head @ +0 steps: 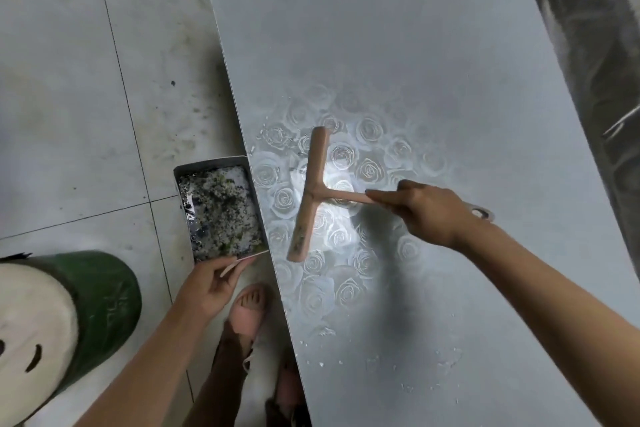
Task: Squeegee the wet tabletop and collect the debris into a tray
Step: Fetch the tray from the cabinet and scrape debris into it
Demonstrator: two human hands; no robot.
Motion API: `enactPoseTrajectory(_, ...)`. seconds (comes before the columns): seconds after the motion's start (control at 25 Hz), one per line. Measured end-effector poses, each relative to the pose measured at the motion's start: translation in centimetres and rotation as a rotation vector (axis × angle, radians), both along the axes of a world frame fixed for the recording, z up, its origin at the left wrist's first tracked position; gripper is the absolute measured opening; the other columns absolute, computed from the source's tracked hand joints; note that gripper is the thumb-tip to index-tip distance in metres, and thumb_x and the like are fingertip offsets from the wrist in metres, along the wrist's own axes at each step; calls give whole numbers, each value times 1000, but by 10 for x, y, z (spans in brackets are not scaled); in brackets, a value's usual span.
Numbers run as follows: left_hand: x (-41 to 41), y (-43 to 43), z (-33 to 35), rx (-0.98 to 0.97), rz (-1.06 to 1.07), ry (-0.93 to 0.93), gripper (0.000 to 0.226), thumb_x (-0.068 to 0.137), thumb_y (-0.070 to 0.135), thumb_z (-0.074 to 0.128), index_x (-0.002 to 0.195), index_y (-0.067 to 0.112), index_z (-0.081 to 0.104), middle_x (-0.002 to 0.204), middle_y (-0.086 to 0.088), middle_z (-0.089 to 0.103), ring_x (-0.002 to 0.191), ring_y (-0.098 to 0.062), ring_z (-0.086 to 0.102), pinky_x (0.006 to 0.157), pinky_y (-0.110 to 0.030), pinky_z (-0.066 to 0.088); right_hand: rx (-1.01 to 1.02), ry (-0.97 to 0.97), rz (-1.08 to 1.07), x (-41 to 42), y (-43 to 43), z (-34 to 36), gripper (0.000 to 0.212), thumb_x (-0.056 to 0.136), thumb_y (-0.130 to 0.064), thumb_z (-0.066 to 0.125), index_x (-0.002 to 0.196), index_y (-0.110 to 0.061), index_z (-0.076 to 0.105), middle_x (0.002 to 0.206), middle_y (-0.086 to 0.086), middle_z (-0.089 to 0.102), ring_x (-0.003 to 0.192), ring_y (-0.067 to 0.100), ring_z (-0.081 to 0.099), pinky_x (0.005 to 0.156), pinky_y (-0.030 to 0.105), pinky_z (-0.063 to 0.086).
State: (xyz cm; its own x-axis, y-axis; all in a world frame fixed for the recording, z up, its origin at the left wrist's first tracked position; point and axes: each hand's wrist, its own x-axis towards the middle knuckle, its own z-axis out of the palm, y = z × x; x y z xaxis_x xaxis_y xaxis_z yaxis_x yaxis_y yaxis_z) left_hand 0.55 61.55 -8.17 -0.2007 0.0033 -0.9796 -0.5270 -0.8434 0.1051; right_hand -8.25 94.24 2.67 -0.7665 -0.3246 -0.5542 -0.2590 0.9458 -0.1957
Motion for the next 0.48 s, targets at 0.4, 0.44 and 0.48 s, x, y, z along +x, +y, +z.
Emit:
enactPoseTrajectory(0.4, -9, -3, -9, 10, 39, -67, 21, 89, -16, 39, 88, -4, 56, 96, -21, 60, 94, -34, 58, 76, -35, 59, 74, -108, -15, -15, -29, 24, 53, 98, -28, 38, 139, -57, 26, 89, -7, 40, 94, 21, 57, 61, 31, 34)
enactPoseTrajectory(0.44, -9, -4, -10, 10, 36, -74, 20, 89, -15, 40, 86, -4, 56, 95, -20, 60, 94, -33, 58, 67, -30, 60, 32, -91, 46, -23, -58, 15, 55, 96, -25, 38, 141, -55, 26, 89, -6, 38, 92, 22, 56, 59, 30, 28)
enactPoseTrajectory(0.48, -9, -5, -12, 2, 18, -82, 20, 90, -14, 40, 84, -4, 55, 92, -18, 60, 96, -32, 58, 58, -25, 59, 20, -65, 96, -30, -83, 9, 58, 94, -22, 39, 142, -53, 26, 90, -5, 38, 89, 22, 54, 59, 29, 25)
